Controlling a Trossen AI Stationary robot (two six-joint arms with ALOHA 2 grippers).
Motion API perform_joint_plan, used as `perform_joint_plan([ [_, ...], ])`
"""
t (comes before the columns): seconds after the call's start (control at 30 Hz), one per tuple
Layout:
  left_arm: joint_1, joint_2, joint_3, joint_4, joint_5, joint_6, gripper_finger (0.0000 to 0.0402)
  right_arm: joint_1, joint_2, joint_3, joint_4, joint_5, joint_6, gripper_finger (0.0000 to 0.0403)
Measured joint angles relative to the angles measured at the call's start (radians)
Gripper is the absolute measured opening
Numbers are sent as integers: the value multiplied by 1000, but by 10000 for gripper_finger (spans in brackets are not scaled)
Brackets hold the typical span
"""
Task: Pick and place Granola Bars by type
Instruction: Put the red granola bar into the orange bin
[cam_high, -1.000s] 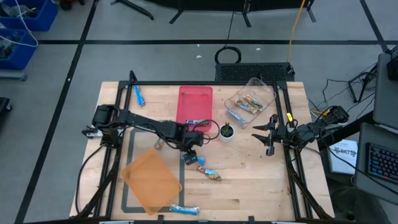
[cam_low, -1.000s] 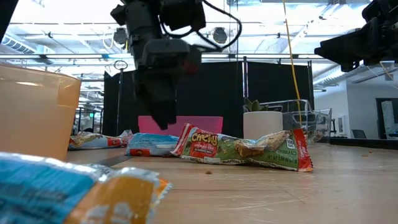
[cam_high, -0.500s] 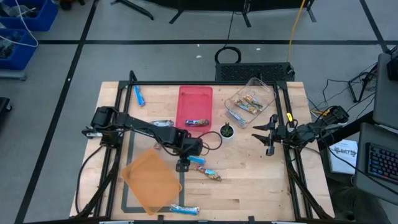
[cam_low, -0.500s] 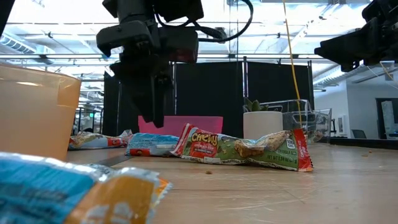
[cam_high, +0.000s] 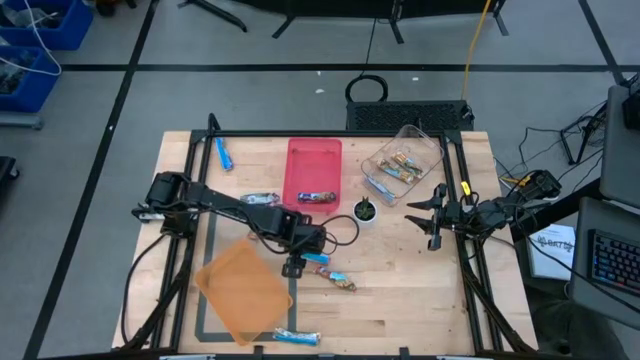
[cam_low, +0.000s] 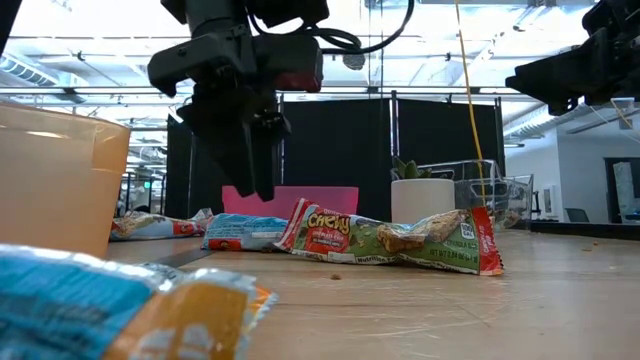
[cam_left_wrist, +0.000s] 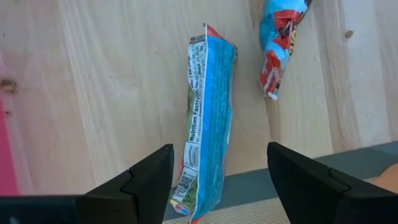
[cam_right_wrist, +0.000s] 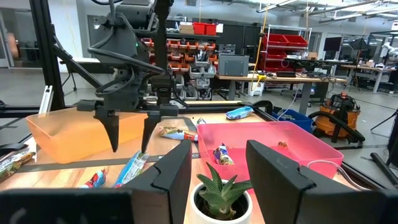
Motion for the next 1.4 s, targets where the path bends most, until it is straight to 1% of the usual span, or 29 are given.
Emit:
perform_joint_plan([
  [0.43,2,47,0,48,-15,44,257,0,2,0,0,0,0,144],
  [0.7,2,98,-1,37,-11,59,257,0,2,0,0,0,0,144],
  [0.87,2,107,-1,36,-17,67,257,0,4,0,-1,0,0,145],
  [0.93,2,107,-1,39,-23,69,251,0,4,0,0,0,0,146],
  [1.0,2,107,-1,39,-27,69,232,0,4,0,0,0,0,146],
  [1.07,2,107,-1,40,-27,69,198,0,4,0,0,0,0,146],
  [1.13,2,107,-1,40,-27,69,157,0,4,0,0,0,0,146],
  [1.3,2,106,0,41,-27,69,37,0,4,0,0,0,0,146],
  [1.33,2,106,0,41,-27,67,21,0,4,0,0,0,0,146],
  [1.4,2,106,0,41,-26,62,14,0,4,0,0,0,0,146],
])
